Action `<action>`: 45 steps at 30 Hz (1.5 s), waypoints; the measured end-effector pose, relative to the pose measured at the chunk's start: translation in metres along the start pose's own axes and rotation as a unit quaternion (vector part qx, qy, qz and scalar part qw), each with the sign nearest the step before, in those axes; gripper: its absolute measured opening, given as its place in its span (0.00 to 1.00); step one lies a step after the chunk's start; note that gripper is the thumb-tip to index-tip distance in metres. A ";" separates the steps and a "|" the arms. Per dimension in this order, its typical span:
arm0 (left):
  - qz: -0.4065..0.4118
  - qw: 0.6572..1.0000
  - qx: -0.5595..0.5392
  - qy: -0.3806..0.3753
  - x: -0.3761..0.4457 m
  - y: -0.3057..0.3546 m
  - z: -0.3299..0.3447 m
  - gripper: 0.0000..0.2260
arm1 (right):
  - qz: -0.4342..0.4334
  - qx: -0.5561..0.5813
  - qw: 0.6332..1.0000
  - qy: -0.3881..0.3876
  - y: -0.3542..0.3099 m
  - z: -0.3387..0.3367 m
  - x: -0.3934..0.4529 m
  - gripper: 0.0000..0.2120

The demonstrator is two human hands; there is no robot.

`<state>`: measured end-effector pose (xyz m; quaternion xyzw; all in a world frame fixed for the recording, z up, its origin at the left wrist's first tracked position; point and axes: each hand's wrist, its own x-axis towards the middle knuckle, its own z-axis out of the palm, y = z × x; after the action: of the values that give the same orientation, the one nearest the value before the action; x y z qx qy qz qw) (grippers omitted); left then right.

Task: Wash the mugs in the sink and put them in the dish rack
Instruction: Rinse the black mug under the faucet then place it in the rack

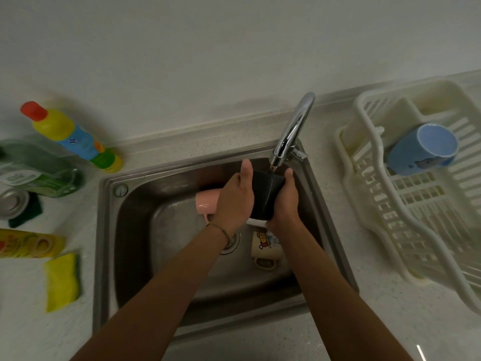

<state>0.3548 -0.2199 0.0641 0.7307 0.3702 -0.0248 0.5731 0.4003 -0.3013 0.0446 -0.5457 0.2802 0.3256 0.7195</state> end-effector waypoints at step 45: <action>-0.133 0.885 -0.439 0.078 -0.004 -0.004 0.012 0.27 | -0.268 -0.370 0.887 0.065 0.007 0.027 -0.009 0.20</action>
<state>0.3540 -0.2321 0.0589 0.3477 0.4806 0.1211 0.7959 0.3907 -0.2752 0.0534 -0.8468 0.0283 0.1640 0.5053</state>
